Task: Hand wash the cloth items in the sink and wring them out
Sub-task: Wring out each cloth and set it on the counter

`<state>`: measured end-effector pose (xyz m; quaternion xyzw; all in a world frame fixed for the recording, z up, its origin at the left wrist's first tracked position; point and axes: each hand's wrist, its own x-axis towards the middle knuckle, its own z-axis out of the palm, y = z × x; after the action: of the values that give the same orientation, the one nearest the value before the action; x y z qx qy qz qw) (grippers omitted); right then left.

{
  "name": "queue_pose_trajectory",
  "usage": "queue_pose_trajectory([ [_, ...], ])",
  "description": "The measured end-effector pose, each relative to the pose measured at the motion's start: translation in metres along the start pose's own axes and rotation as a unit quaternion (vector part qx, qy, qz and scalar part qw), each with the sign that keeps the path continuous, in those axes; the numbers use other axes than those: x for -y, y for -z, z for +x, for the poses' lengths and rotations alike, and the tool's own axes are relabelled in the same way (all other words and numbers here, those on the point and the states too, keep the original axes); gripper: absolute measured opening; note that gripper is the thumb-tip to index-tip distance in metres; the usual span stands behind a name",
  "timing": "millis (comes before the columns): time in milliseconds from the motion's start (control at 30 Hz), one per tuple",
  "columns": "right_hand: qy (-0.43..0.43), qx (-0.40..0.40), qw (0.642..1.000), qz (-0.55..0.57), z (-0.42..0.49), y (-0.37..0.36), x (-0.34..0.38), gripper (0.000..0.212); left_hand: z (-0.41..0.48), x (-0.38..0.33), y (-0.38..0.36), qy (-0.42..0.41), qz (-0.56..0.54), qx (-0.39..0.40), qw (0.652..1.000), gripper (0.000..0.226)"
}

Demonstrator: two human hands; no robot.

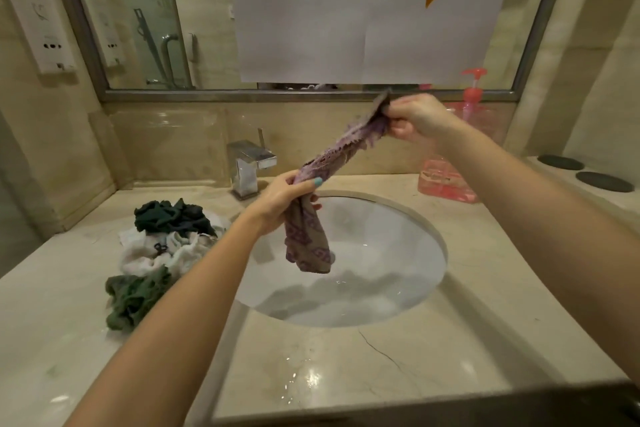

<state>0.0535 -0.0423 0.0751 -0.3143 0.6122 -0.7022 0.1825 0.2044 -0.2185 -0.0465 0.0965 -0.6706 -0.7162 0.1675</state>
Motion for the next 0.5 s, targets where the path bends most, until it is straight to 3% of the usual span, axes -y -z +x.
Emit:
queue_pose_trajectory([
  [100, -0.087, 0.019, 0.995, -0.043, -0.016, 0.03, -0.044, 0.012, -0.001, -0.01, 0.005, -0.042, -0.006, 0.001, 0.999, 0.029],
  [167, -0.154, 0.084, 0.979, -0.102, -0.024, 0.043, -0.074, 0.017, 0.0, -0.022, 0.004, -0.08, 0.077, -0.009, 0.994, 0.024],
  [267, -0.204, 0.162, 0.946, -0.194, -0.033, 0.04, -0.101, 0.045, 0.001, -0.037, -0.006, -0.113, 0.192, 0.005, 0.975, 0.031],
  [367, -0.169, 0.254, 0.926, -0.222, -0.039, 0.011, -0.105, 0.07, 0.003, -0.047, -0.02, -0.099, 0.264, 0.023, 0.959, 0.038],
  [433, -0.12, 0.299, 0.927, -0.194, -0.04, -0.016, -0.105, 0.064, 0.005, -0.051, -0.029, -0.089, 0.252, 0.039, 0.963, 0.033],
  [500, -0.075, 0.289, 0.946, -0.125, -0.041, -0.04, -0.109, 0.043, 0.007, -0.053, -0.035, -0.089, 0.182, 0.023, 0.979, 0.027],
])
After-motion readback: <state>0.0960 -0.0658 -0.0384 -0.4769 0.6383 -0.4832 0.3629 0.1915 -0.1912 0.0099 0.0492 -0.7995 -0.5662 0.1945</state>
